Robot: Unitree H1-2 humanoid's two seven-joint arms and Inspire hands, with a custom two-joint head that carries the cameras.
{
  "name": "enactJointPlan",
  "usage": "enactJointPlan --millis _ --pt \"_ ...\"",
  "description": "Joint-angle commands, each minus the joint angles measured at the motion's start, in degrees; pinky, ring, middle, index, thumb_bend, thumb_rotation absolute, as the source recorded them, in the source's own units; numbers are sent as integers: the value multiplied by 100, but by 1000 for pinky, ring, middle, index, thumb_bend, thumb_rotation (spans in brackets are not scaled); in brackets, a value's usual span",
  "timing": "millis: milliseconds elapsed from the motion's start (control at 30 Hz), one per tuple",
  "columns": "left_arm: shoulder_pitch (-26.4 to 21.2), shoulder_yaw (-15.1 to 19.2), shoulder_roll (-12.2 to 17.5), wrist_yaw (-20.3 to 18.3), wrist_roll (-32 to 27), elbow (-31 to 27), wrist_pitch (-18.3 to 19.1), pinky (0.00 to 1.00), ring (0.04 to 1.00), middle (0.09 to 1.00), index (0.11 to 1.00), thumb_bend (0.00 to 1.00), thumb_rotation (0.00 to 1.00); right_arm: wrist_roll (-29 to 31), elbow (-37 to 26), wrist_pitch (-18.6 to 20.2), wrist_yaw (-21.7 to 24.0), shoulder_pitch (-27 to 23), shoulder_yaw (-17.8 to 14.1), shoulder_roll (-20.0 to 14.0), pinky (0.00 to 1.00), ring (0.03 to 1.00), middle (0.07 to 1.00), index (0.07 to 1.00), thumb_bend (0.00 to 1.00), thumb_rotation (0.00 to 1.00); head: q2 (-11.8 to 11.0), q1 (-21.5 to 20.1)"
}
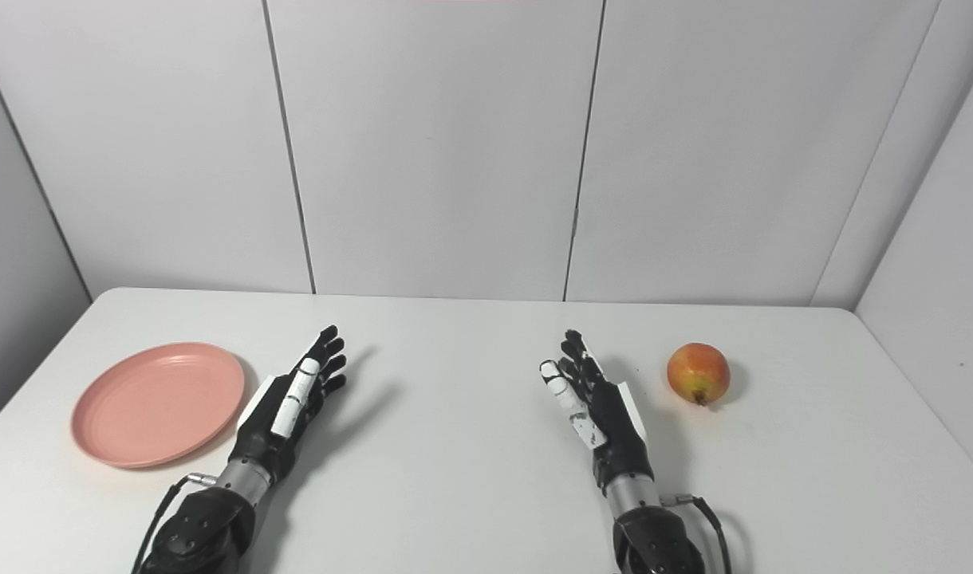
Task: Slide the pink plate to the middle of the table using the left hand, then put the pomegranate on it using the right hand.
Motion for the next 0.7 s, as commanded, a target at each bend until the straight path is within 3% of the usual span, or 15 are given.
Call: enactJointPlan --millis 0,667 --pt "-57 -65 39 -97 1 -31 71 932 970 984 985 535 1000 9 -170 12 13 -221 -13 -29 928 928 946 948 589 804 -8 -1" --pt "-66 -69 34 -108 -21 -33 108 935 971 984 985 535 1000 4 -153 22 31 -228 -11 -36 926 926 946 947 586 810 -4 -2"
